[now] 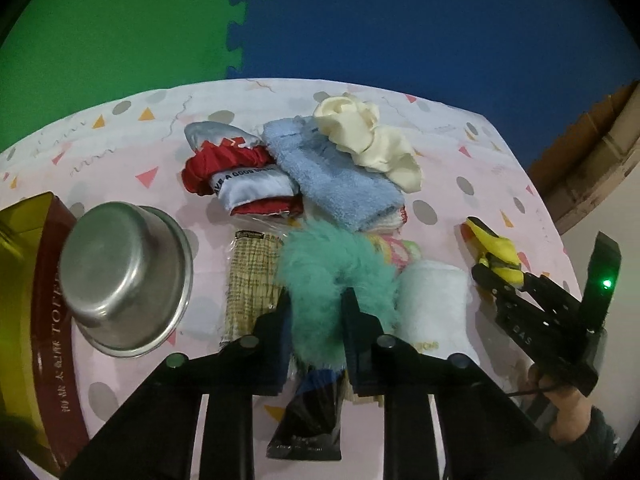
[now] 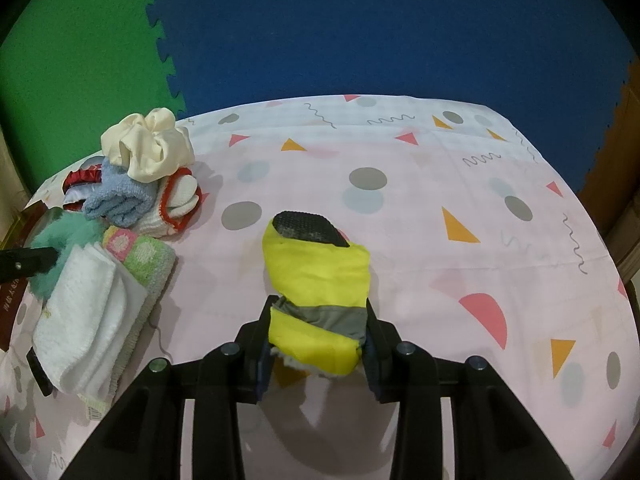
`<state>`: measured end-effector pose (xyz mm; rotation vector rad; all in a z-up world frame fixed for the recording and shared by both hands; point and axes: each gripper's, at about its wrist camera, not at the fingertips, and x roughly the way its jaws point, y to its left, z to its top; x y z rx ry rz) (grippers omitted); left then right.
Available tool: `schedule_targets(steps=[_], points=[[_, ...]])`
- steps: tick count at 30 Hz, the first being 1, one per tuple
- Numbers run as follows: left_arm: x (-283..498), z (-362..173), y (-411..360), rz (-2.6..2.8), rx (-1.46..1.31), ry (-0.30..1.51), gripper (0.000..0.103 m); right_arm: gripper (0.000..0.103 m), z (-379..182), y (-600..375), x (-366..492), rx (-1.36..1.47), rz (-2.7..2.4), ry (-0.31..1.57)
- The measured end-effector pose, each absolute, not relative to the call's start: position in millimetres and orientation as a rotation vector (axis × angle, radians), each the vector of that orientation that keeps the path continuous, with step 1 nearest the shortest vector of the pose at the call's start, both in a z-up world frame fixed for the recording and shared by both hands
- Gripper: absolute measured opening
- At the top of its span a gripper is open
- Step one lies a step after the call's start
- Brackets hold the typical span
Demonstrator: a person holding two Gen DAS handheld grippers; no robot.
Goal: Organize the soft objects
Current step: 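Grasp the teal fluffy scrunchie with the left gripper while the right holds the sock, then carry the scrunchie into the gold tin tray and open the left gripper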
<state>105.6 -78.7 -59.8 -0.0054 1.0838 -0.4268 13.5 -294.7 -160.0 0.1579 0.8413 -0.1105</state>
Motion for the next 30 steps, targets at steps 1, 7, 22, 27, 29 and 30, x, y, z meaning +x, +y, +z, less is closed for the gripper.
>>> schedule_targets(steps=[1, 7, 22, 27, 29, 30], points=[[104.0, -57.9, -77.0, -0.429, -0.005, 1.083, 0.019, 0.038, -160.0, -294.9, 13.5, 0.158, -0.110, 0.841], [95.1, -47.5, -71.6, -0.431, -0.004, 1.063, 0.016, 0.038, -159.8, -294.6, 13.4, 0.159, -0.110, 0.841], [69.0, -20.9, -48.5, -0.326, 0.099, 0.973, 0.015, 0.038, -160.2, -293.7, 13.8, 0.155, -0.114, 0.842], [62.8, -15.3, -31.7, -0.292, 0.103, 0.963, 0.015, 0.038, -160.3, -293.3, 14.0, 0.152, -0.116, 0.843], [61.2, -12.0, -24.1, -0.273, 0.108, 0.955, 0.015, 0.038, -160.5, -293.0, 14.1, 0.150, -0.117, 0.843], [60.8, -10.2, -18.9, -0.265, 0.101, 0.953, 0.015, 0.038, -160.5, -293.1, 14.1, 0.150, -0.117, 0.843]])
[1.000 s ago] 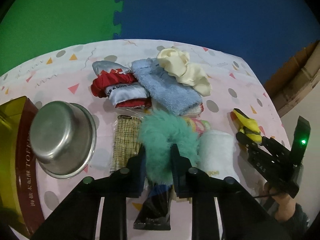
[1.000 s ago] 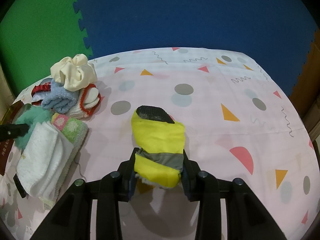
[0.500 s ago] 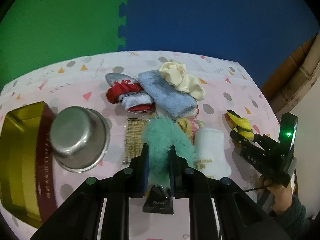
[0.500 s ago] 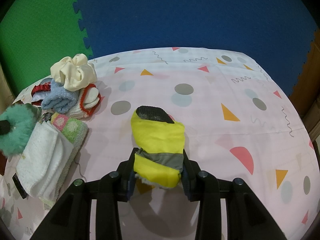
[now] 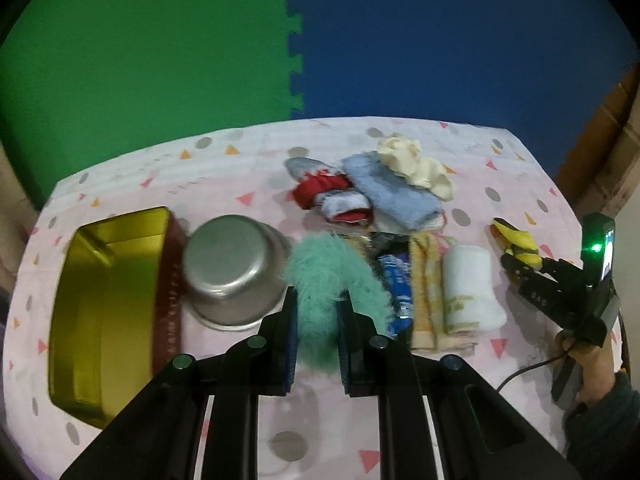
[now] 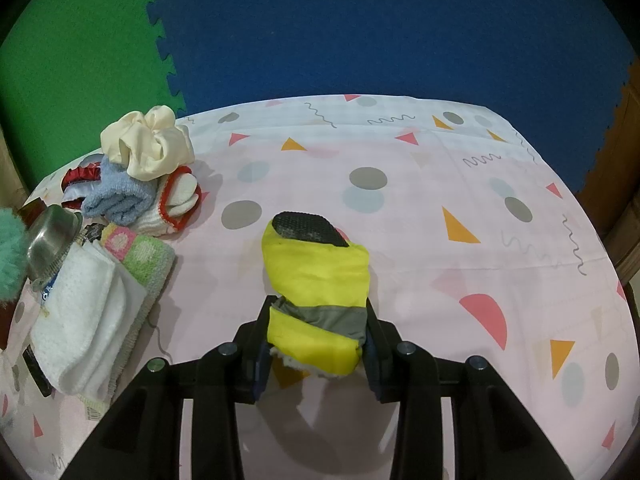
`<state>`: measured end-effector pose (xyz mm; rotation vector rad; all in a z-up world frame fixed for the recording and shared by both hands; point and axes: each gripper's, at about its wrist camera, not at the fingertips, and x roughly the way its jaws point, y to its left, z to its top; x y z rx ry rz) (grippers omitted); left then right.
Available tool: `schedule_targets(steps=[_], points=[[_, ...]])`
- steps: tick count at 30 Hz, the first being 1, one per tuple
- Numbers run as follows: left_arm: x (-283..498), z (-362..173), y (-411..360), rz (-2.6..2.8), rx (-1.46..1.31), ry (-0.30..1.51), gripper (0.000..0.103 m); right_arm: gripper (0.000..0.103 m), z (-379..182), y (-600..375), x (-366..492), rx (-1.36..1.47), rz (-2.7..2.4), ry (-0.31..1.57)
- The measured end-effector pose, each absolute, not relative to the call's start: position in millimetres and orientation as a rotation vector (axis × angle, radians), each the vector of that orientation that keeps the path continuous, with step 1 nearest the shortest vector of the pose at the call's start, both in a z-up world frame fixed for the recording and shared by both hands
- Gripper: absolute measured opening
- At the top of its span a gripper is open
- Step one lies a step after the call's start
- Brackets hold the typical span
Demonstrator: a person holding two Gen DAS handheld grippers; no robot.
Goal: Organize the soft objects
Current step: 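Carry the scrunchie into the gold tin tray and open the left gripper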
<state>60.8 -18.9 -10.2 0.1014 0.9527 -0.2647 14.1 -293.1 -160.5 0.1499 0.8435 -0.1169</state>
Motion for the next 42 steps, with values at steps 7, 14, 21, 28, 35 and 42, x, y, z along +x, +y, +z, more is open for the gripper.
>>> schedule_targets(steps=[7, 14, 21, 28, 35, 42], points=[[62.3, 3.1, 25.6, -0.177, 0.065, 0.935, 0.015, 0.038, -160.3, -293.3, 14.3, 0.147, -0.119, 0.845], [74.5, 3.8, 89.8, -0.040, 0.037, 0.936, 0.015, 0.038, -160.3, -292.4, 14.6, 0.142, -0.122, 0.846], [86.9, -12.7, 145.0, 0.071, 0.041, 0.963, 0.015, 0.038, -160.4, -291.9, 14.8, 0.131, -0.125, 0.849], [97.6, -46.9, 174.4, 0.121, 0.044, 1.031, 0.015, 0.038, -160.2, -290.5, 15.3, 0.119, -0.129, 0.852], [97.9, -66.4, 190.4, 0.142, 0.040, 1.064, 0.017, 0.038, -159.9, -290.2, 15.3, 0.111, -0.131, 0.854], [98.3, -73.4, 198.9, 0.147, 0.028, 1.078, 0.023, 0.038, -159.9, -289.9, 15.1, 0.104, -0.133, 0.855]])
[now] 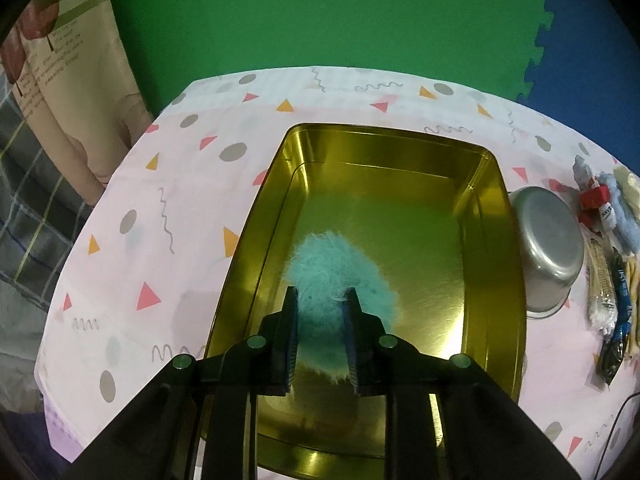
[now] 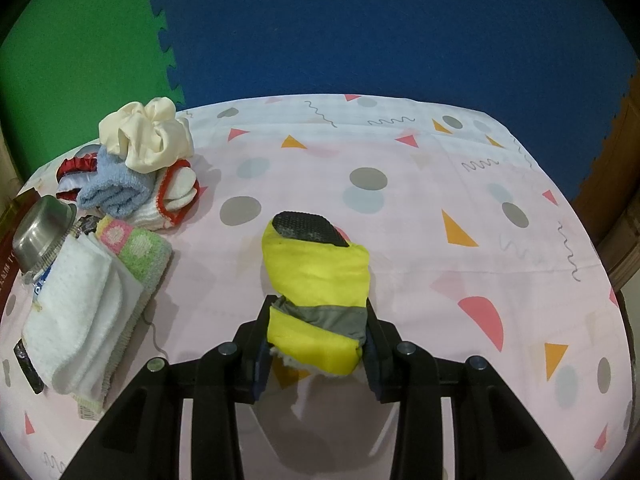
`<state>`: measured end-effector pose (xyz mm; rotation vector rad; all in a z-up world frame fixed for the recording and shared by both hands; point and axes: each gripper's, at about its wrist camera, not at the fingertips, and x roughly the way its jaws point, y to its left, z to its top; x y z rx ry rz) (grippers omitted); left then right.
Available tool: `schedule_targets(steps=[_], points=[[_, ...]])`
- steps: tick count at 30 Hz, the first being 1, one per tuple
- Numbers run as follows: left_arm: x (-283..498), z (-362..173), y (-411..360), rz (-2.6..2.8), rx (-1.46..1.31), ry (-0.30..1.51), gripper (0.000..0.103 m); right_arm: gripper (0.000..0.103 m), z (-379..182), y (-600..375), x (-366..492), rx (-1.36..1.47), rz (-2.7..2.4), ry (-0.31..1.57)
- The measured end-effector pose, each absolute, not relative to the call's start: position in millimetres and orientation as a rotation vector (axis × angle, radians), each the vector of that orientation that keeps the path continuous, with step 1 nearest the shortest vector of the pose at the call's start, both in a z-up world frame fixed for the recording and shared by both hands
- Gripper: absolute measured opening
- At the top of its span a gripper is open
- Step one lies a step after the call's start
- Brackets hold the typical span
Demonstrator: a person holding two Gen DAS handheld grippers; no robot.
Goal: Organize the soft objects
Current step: 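Carry the scrunchie into the gold tin tray and open the left gripper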
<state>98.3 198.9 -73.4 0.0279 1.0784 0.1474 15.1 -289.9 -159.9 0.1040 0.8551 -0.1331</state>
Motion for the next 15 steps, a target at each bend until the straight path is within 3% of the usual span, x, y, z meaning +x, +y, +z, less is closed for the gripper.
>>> schedule_targets(steps=[4, 7, 15], points=[[96.5, -72.0, 199.6, 0.152, 0.023, 1.069, 0.027, 0.038, -159.7, -290.0, 15.4, 0.102, -0.133, 0.856], [93.5, -66.9, 197.6, 0.150, 0.036, 1.052, 0.036, 0.038, -159.7, -290.0, 15.5, 0.101, -0.134, 0.856], [76.2, -48.2, 197.5, 0.170, 0.022, 0.996, 0.042, 0.038, -160.0, -289.9, 15.6, 0.100, -0.134, 0.856]])
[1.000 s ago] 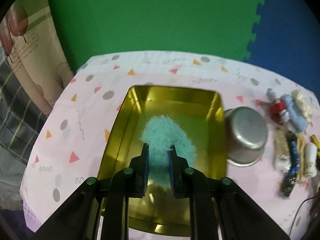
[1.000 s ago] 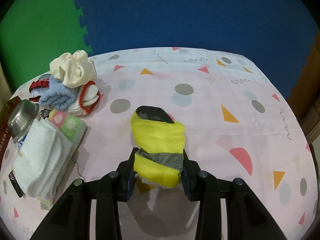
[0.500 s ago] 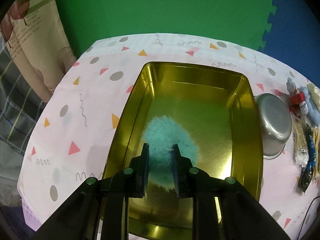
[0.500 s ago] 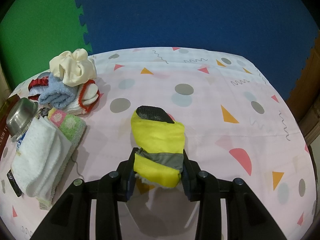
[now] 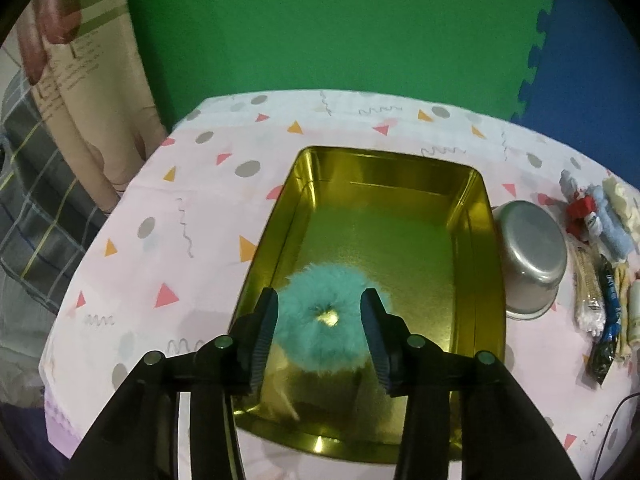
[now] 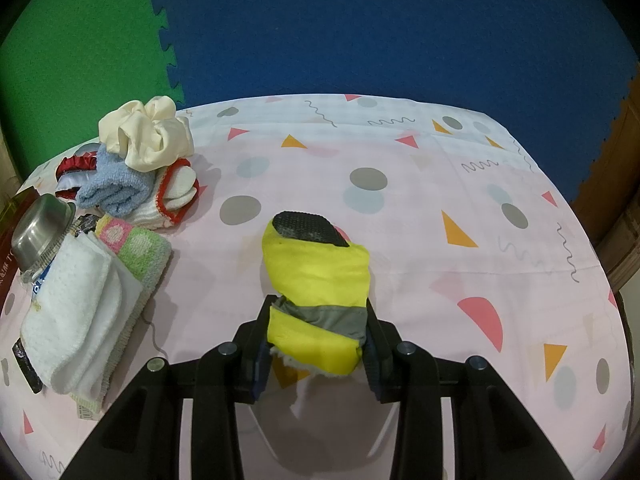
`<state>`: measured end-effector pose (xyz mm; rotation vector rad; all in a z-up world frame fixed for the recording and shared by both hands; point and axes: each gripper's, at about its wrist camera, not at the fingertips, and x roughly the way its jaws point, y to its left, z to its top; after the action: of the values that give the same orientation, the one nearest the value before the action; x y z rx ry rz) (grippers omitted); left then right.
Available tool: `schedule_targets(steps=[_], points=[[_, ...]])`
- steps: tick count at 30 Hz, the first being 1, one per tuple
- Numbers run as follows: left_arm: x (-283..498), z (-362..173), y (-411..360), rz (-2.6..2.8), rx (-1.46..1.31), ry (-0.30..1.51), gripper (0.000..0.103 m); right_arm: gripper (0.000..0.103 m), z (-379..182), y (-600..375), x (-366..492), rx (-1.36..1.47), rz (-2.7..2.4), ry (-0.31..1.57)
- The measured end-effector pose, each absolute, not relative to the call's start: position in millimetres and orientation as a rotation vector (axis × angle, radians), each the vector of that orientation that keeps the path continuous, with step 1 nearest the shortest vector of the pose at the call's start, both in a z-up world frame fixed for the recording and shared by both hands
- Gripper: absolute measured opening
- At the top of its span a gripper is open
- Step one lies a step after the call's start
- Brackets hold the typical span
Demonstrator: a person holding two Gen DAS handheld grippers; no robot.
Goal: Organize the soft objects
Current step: 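Carry the scrunchie into the gold tin tray and open the left gripper, then carry the yellow-black sock into the tin tray and release with the right gripper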
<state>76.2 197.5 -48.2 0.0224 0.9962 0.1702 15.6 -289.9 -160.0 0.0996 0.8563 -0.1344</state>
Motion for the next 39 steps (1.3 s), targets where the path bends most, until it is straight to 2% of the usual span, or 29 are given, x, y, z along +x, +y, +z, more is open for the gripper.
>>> schedule_targets(steps=[5, 11, 19, 27, 39], points=[[50.4, -35.0, 200.8, 0.231, 0.020, 0.931, 0.054, 0.038, -160.1, -290.1, 16.2, 0.097, -0.135, 0.857], [24.8, -32.2, 205.5, 0.306, 0.030, 0.872, 0.060, 0.038, -159.9, -290.0, 15.4, 0.100, -0.134, 0.855], [14.3, -46.1, 213.3, 0.336, -0.021, 0.887, 0.063, 0.037, -159.3, -288.8, 15.1, 0.086, -0.141, 0.853], [7.0, -51.5, 220.1, 0.365, -0.048, 0.882, 0.071, 0.033, -153.2, -288.9, 9.8, 0.112, -0.172, 0.840], [2.9, -53.4, 230.8, 0.381, -0.083, 0.870, 0.081, 0.033, -101.6, -254.2, -3.2, 0.101, -0.126, 0.757]])
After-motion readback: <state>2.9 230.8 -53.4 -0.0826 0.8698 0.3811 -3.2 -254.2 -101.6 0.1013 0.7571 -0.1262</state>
